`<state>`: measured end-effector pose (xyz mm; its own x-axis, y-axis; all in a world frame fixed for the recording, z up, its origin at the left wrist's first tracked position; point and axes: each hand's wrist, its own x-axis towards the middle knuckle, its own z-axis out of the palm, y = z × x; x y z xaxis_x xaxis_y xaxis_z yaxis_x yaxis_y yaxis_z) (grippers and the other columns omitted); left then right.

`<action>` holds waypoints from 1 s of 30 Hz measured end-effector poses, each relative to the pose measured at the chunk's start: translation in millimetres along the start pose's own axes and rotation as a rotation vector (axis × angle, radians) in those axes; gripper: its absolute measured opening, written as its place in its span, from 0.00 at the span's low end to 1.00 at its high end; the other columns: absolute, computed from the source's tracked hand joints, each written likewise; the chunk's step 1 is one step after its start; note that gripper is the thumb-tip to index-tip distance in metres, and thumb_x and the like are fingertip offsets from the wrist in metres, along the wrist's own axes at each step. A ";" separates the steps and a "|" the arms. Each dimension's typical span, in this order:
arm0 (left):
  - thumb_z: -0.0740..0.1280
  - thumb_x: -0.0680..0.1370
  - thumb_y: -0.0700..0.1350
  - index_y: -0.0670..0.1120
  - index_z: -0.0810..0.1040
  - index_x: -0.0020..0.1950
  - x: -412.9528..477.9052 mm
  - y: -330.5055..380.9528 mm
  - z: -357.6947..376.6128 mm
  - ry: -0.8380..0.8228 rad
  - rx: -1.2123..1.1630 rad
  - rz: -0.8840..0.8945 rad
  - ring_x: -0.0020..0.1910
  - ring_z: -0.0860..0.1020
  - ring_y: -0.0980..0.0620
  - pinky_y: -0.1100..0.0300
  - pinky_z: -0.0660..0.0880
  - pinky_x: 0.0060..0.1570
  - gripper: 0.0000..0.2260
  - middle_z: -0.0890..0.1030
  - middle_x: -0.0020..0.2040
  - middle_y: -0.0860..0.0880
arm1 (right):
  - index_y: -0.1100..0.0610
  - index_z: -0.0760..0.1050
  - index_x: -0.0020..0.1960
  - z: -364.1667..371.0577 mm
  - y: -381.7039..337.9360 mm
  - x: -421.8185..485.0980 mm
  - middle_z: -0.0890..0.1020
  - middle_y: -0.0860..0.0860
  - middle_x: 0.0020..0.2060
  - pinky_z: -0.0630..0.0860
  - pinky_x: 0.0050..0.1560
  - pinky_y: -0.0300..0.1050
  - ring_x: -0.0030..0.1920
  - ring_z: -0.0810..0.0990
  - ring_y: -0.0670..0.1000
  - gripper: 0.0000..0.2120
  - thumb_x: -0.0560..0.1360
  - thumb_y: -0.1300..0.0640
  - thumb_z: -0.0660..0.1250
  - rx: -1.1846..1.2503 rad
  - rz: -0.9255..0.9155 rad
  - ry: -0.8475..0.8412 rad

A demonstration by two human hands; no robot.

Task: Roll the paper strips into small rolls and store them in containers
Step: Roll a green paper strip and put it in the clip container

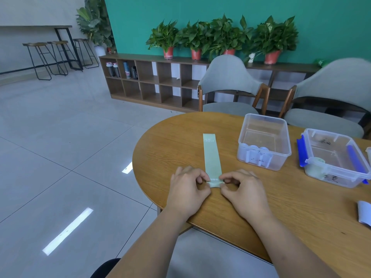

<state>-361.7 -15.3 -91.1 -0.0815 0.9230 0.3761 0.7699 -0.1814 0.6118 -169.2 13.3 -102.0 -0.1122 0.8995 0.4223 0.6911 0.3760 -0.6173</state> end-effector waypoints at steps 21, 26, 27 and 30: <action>0.71 0.77 0.54 0.59 0.85 0.50 -0.3 0.4 0.8 0.005 0.064 0.027 0.52 0.70 0.57 0.57 0.68 0.54 0.04 0.76 0.41 0.60 | 0.44 0.86 0.46 3.1 0.4 -0.7 0.79 0.38 0.39 0.77 0.49 0.48 0.46 0.74 0.44 0.05 0.71 0.51 0.77 -0.101 -0.036 0.020; 0.71 0.75 0.54 0.59 0.85 0.46 -0.5 1.0 -0.3 -0.022 0.055 0.024 0.52 0.70 0.58 0.57 0.67 0.54 0.03 0.76 0.42 0.60 | 0.44 0.85 0.41 1.0 -1.5 -1.3 0.80 0.39 0.37 0.76 0.48 0.47 0.45 0.74 0.44 0.03 0.69 0.52 0.77 -0.076 -0.021 0.008; 0.71 0.75 0.54 0.59 0.85 0.46 -0.6 1.2 -0.5 -0.024 0.053 0.022 0.52 0.70 0.58 0.57 0.67 0.54 0.03 0.76 0.42 0.60 | 0.44 0.85 0.41 0.7 -1.8 -1.4 0.80 0.38 0.37 0.76 0.47 0.47 0.45 0.75 0.44 0.03 0.69 0.52 0.77 -0.072 -0.019 0.005; 0.72 0.75 0.54 0.59 0.85 0.46 -0.1 1.2 -0.8 -0.017 0.044 0.016 0.52 0.69 0.59 0.57 0.67 0.54 0.03 0.76 0.41 0.61 | 0.44 0.86 0.41 0.8 -2.1 -1.0 0.79 0.38 0.37 0.76 0.47 0.46 0.45 0.75 0.43 0.04 0.69 0.52 0.77 -0.057 -0.008 0.009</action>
<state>-361.2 -15.8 -89.9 -0.0587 0.9256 0.3738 0.7984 -0.1813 0.5742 -171.1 11.8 -101.7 -0.1121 0.8942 0.4333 0.7298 0.3700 -0.5749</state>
